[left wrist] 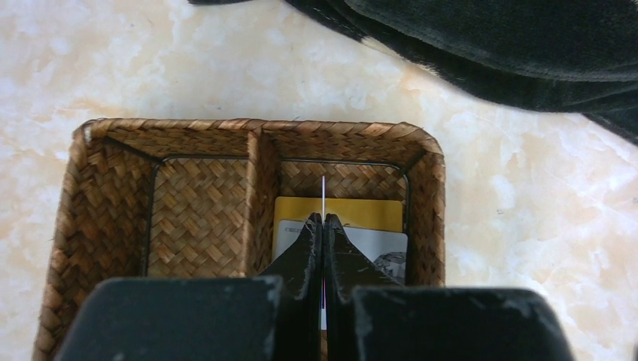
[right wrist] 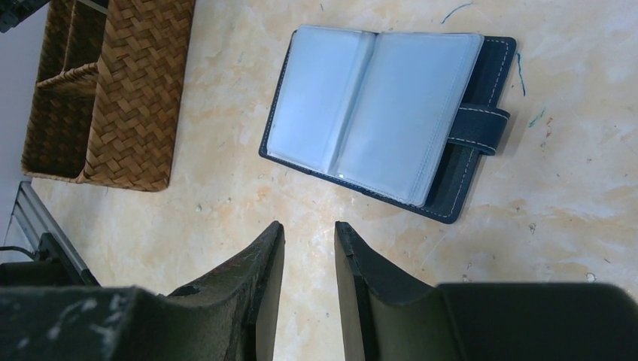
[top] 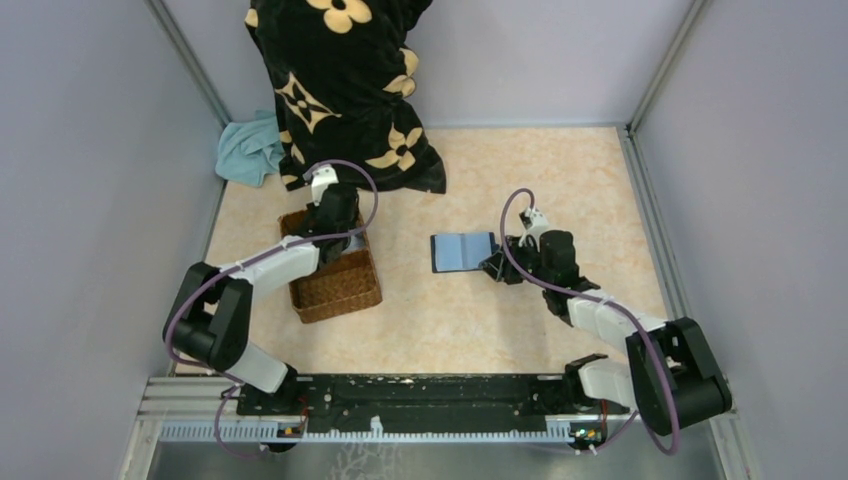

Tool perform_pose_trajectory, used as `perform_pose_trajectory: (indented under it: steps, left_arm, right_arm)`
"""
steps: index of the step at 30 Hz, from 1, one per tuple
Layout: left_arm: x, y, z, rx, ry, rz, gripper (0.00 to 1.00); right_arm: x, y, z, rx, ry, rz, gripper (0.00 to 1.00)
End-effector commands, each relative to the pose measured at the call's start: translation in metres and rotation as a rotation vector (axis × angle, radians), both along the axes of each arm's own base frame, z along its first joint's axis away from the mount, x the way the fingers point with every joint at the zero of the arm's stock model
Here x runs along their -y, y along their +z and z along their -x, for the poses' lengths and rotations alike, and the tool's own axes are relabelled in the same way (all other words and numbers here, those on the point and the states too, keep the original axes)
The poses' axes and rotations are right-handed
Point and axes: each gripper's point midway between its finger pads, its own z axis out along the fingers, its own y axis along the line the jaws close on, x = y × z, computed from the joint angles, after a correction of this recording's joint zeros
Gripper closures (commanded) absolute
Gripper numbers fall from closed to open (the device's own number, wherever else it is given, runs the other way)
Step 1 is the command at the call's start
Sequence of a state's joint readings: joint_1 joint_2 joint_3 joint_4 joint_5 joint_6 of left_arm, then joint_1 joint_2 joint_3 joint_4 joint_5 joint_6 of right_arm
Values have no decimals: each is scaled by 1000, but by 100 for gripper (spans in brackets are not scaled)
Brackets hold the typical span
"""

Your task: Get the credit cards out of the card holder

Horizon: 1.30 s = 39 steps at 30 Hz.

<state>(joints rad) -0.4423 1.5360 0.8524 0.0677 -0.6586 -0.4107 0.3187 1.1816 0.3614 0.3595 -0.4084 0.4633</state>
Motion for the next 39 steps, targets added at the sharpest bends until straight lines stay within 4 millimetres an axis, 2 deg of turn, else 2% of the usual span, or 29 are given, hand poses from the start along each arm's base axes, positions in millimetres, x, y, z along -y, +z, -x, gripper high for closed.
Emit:
perform_pose_trajectory:
  steps: [1, 6, 15, 20, 23, 26, 32, 35, 39]
  left_arm:
    - [-16, 15, 8, 26, 29, -60, 100]
    - [-23, 16, 12, 12, 28, -112, 100]
    - [-34, -8, 27, -55, 51, -160, 98]
    - [-27, -8, 25, -45, 18, -134, 81]
    - [-18, -5, 21, -28, -27, -103, 59]
    - [-5, -1, 16, -12, -82, -68, 44]
    - [26, 25, 9, 65, -180, -6, 29]
    - [41, 48, 8, 128, -236, 44, 25]
    - [57, 81, 11, 209, -312, 110, 23]
  right_arm:
    - [-8, 27, -18, 97, 10, -25, 68]
    - [-10, 25, -19, 86, 18, -35, 68]
    - [-11, 23, -18, 77, 20, -35, 69]
    - [-11, 23, -19, 74, 20, -34, 69]
    - [-11, 24, -19, 77, 19, -32, 69]
    - [-10, 24, -19, 77, 15, -28, 69]
    - [-9, 24, -20, 78, 13, -22, 69]
    - [-9, 23, -20, 77, 15, -18, 69]
    - [-9, 22, -21, 74, 13, -17, 69]
